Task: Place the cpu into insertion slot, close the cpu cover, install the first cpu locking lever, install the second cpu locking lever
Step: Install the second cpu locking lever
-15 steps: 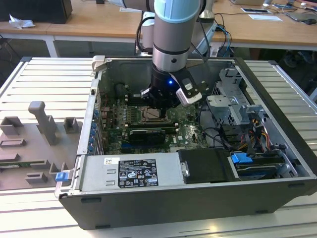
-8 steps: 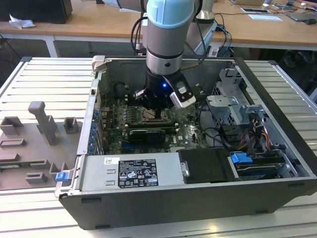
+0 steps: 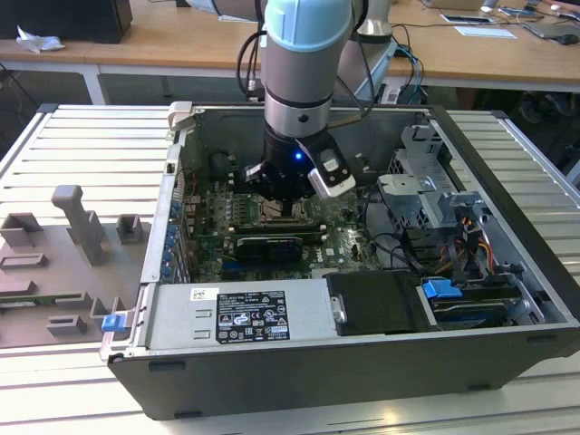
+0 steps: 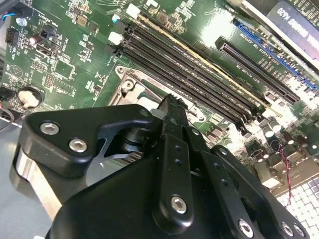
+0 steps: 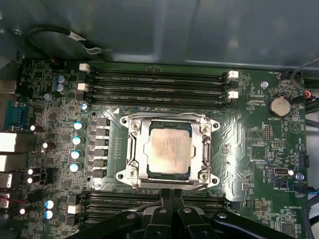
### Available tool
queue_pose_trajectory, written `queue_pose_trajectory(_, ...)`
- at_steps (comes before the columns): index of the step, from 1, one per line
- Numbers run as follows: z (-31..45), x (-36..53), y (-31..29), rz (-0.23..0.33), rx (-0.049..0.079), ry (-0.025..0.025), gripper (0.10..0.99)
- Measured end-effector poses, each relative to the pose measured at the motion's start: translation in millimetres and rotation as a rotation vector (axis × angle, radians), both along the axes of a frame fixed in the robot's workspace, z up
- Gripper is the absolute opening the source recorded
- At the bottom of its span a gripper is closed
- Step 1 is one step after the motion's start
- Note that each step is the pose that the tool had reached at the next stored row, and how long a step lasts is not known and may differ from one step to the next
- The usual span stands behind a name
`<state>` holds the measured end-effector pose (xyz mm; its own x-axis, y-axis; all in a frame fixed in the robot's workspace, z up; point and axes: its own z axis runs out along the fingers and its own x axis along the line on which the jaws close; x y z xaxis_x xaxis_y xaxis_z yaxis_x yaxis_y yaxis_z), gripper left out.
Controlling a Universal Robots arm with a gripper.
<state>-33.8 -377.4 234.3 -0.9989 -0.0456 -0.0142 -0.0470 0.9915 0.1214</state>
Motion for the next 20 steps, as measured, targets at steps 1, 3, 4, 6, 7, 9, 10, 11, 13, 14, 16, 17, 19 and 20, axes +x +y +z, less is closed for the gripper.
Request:
queue_pose_trajectory(1,-0.1,-0.2,0.0,0.000,0.000,-0.0001,0.106)
queue_pose_trajectory(3,-0.1,-1.0,0.0,0.000,0.000,-0.0001,0.106)
queue_pose_trajectory(4,-0.1,-1.7,0.0,0.000,0.000,0.0000,0.106)
queue_pose_trajectory(6,-0.2,-3.1,0.0,0.000,0.000,-0.0001,0.106)
queue_pose_trajectory(7,-0.2,-3.8,0.0,0.000,0.000,0.0000,0.106)
queue_pose_trajectory(9,-0.2,-5.1,0.0,0.000,0.000,0.0000,0.106)
queue_pose_trajectory(10,-0.2,-5.5,0.0,0.000,0.000,0.0000,0.106)
queue_pose_trajectory(11,-0.2,-6.1,0.0,0.000,0.000,0.0000,0.106)
queue_pose_trajectory(13,-0.2,-6.5,0.0,0.000,0.000,0.0000,0.106)
queue_pose_trajectory(14,-0.2,-7.0,0.0,0.000,0.000,0.0000,0.106)
queue_pose_trajectory(16,-0.2,-7.6,0.0,0.000,0.000,0.0000,0.106)
queue_pose_trajectory(17,-0.2,-7.9,0.0,0.000,0.000,0.0000,0.106)
queue_pose_trajectory(19,-0.2,-8.5,0.0,0.000,0.000,0.0000,0.106)
queue_pose_trajectory(20,-0.2,-8.6,0.0,0.000,0.000,0.0000,0.106)
